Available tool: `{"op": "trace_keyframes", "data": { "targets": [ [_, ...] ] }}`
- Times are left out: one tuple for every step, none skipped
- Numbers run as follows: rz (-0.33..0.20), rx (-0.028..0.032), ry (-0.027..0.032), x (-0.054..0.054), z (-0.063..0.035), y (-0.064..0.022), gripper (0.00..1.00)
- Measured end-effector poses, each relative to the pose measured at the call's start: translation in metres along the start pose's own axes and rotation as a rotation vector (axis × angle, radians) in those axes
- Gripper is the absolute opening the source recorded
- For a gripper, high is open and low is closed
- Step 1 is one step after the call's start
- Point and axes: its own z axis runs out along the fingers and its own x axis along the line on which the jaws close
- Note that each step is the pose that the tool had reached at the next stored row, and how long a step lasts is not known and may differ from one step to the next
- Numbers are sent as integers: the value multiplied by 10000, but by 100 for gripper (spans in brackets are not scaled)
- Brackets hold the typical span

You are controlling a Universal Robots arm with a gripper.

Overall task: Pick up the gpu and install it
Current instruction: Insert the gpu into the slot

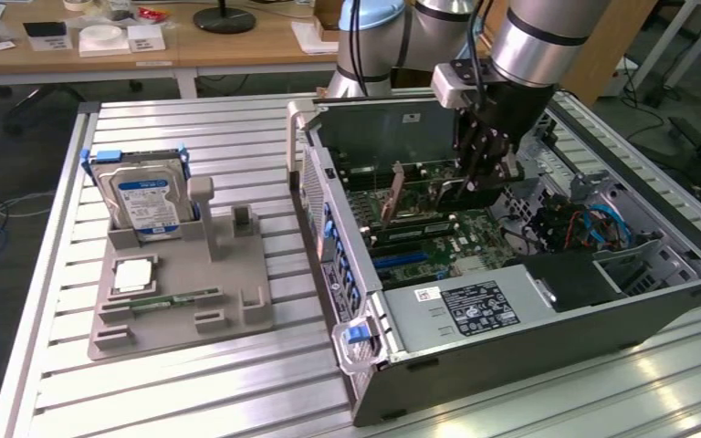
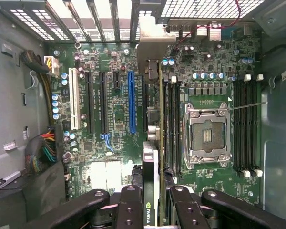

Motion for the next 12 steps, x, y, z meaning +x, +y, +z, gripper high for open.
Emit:
{"op": "trace_keyframes", "data": {
  "targets": [
    [0,1,-2,0,1,0,26],
    [0,1,-2,0,1,0,26],
    [0,0,-1,0,1,0,26],
    [0,0,-1,0,1,0,26],
    [0,1,-5,0,6,0,26],
    [0,1,-6,0,11,0,26],
    [0,0,-3,1,13,0,26],
    [0,0,-2,1,16,0,26],
    [0,0,0,1,17,0,26],
    [0,0,0,1,17,0,26],
    [0,-1,0,1,17,0,26],
    [0,0,-1,1,18,0,26]
  ]
}}
